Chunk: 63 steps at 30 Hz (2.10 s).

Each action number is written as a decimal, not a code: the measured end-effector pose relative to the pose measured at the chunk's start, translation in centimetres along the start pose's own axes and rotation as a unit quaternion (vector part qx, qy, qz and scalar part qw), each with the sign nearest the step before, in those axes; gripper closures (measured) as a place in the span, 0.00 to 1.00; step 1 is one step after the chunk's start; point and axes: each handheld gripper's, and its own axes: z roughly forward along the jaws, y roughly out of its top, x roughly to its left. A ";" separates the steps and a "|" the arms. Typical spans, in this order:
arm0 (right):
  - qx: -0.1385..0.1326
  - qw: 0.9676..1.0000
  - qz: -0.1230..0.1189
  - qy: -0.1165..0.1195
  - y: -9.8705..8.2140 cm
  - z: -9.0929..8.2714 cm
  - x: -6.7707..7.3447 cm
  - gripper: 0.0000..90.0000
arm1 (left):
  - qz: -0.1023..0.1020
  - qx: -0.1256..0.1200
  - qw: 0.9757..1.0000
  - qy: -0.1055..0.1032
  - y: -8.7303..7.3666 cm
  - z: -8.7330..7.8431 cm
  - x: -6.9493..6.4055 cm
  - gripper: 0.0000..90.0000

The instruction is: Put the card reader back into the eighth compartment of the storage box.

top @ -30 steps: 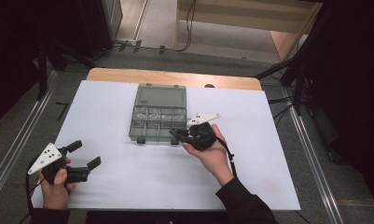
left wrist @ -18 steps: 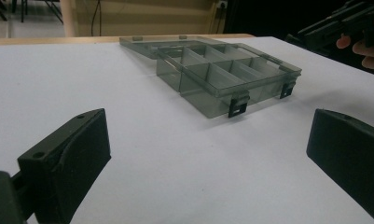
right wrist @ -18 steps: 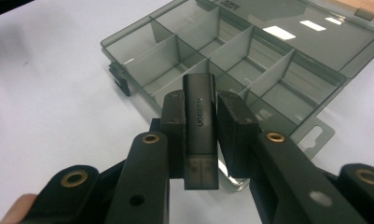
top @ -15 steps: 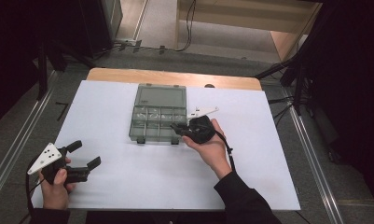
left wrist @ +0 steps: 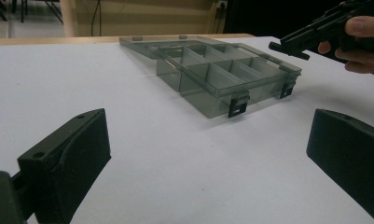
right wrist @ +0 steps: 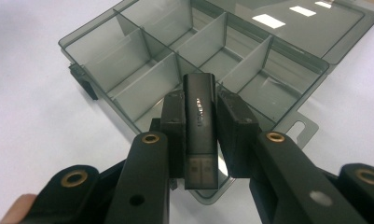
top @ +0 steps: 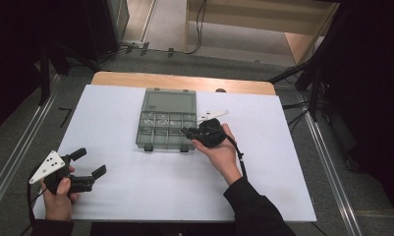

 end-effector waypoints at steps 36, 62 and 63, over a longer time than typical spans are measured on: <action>-0.040 0.996 0.076 -0.008 -0.2 0.1 -1.3 0.12 | 0.000 -0.001 1.000 0.004 0.1 0.0 0.1 0.00; -0.098 0.993 0.063 -0.002 -1.3 -1.8 -1.8 0.00 | 0.028 0.028 0.999 -0.018 2.5 2.8 -1.4 0.00; -0.100 0.993 0.064 -0.001 -1.4 -1.9 -1.7 0.00 | 0.026 0.027 0.999 -0.018 2.6 2.9 -1.3 0.00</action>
